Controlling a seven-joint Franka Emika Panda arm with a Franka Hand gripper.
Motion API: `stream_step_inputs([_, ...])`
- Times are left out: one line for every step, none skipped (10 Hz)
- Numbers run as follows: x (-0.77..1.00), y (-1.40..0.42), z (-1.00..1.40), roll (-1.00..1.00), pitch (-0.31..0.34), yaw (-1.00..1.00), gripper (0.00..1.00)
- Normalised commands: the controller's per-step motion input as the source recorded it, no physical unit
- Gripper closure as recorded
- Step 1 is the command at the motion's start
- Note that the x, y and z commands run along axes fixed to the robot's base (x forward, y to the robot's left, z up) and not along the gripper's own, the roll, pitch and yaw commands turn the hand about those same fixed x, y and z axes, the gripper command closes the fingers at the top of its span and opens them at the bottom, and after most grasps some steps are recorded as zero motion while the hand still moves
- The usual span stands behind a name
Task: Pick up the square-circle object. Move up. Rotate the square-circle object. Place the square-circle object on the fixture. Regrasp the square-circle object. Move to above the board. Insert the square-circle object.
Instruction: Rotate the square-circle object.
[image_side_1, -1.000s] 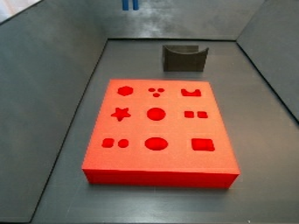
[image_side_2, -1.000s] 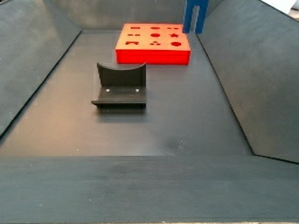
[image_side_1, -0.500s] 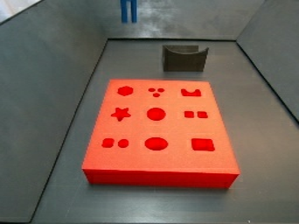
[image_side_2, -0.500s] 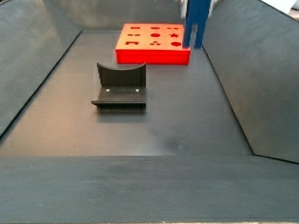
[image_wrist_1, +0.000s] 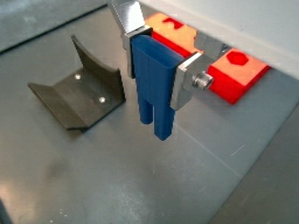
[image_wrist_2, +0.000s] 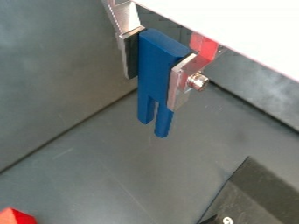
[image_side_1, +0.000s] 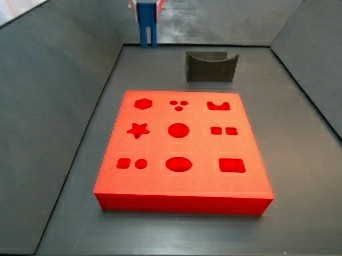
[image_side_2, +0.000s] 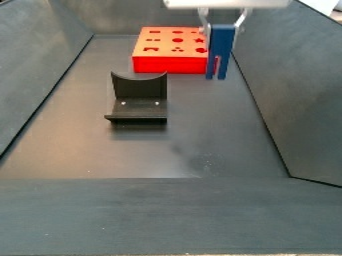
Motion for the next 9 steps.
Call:
stream_step_inputs([0.03,0.01,-1.00,-0.18,-0.030,-0.04,1.00])
stream_step_inputs([0.03,0.02,-1.00,-0.19,-0.036,-0.03,1.00])
stream_step_inputs([0.03,0.02,-1.00,-0.19,-0.037,-0.03,1.00])
stream_step_inputs([0.03,0.02,-0.87,-0.20,-0.036,-0.02,1.00])
stream_step_inputs([0.03,0.01,-0.73,-0.21,-0.038,-0.02,1.00])
stream_step_inputs([0.03,0.01,-0.55,-0.21,-0.032,-0.02,1.00])
stream_step_inputs([0.03,0.01,-0.46,-0.22,-0.031,-0.01,1.00])
stream_step_inputs([0.04,0.01,-0.23,-0.22,-0.024,-0.01,1.00])
stream_step_inputs([0.04,0.01,-0.15,-0.22,-0.017,-0.01,1.00])
